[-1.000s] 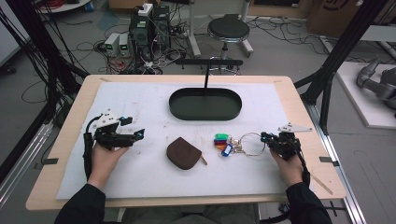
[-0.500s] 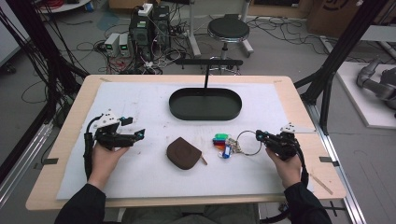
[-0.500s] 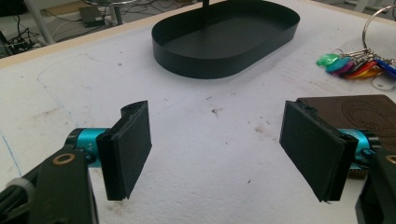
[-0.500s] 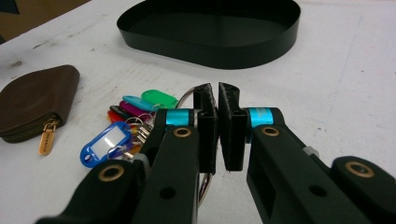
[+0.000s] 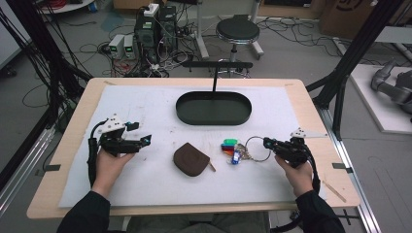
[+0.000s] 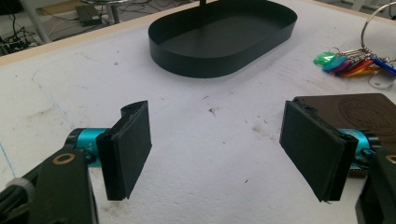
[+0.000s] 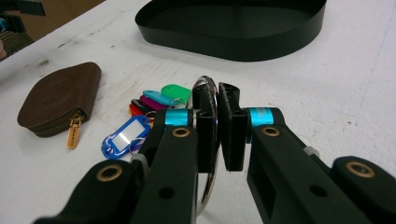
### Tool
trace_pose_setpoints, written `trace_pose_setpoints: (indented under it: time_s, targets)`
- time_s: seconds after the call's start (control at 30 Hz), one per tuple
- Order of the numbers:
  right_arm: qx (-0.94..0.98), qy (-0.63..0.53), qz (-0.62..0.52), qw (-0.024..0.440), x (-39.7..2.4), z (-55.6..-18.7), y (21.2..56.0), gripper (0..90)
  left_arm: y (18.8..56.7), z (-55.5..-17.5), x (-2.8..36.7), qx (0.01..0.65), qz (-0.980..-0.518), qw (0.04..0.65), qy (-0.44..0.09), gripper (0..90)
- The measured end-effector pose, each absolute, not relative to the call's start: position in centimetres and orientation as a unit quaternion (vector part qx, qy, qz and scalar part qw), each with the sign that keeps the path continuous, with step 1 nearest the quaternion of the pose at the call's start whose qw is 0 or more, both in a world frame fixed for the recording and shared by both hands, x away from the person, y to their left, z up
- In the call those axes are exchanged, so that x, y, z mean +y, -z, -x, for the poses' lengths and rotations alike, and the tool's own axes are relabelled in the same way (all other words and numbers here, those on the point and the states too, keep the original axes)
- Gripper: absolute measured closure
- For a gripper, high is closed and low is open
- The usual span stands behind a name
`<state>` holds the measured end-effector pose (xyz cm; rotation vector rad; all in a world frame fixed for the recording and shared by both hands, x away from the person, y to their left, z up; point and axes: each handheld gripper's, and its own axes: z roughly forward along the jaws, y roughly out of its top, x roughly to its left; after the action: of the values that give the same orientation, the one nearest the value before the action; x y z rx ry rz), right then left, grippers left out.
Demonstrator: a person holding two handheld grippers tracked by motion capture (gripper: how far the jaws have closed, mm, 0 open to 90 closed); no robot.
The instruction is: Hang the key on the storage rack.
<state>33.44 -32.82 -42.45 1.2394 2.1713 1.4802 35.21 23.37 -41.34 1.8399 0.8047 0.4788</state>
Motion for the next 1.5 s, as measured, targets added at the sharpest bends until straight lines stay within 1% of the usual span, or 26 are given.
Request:
trace_pose_setpoints:
  time_s: [0.37,0.63,0.77,0.83,1.07,1.33,1.5]
  targets:
    - [0.755,-0.501,-0.404,0.126,-32.0,-33.3,41.8,87.4,41.3,-35.2,23.5,0.336,-0.763,0.515,-0.198,25.1]
    - [0.767,-0.497,-0.376,0.155,-30.6,-33.6,40.1,87.7,41.3,-35.3,23.6,0.335,-0.762,0.518,-0.197,25.4]
    - [0.766,-0.502,-0.368,0.158,-30.2,-33.9,39.2,87.7,41.3,-35.3,23.7,0.338,-0.759,0.522,-0.192,25.7]
    - [0.769,-0.502,-0.365,0.151,-30.1,-34.2,38.9,87.7,41.3,-35.2,23.7,0.338,-0.756,0.528,-0.188,27.9]
    - [0.772,-0.503,-0.358,0.149,-29.9,-34.8,37.9,87.7,41.1,-35.1,23.8,0.343,-0.748,0.535,-0.192,31.7]
    - [0.763,-0.517,-0.354,0.162,-30.3,-35.6,36.3,87.7,41.0,-35.1,23.9,0.345,-0.746,0.536,-0.193,31.7]
    - [0.759,-0.525,-0.347,0.167,-30.2,-36.3,35.1,87.8,41.0,-35.0,24.2,0.351,-0.735,0.551,-0.182,31.7]
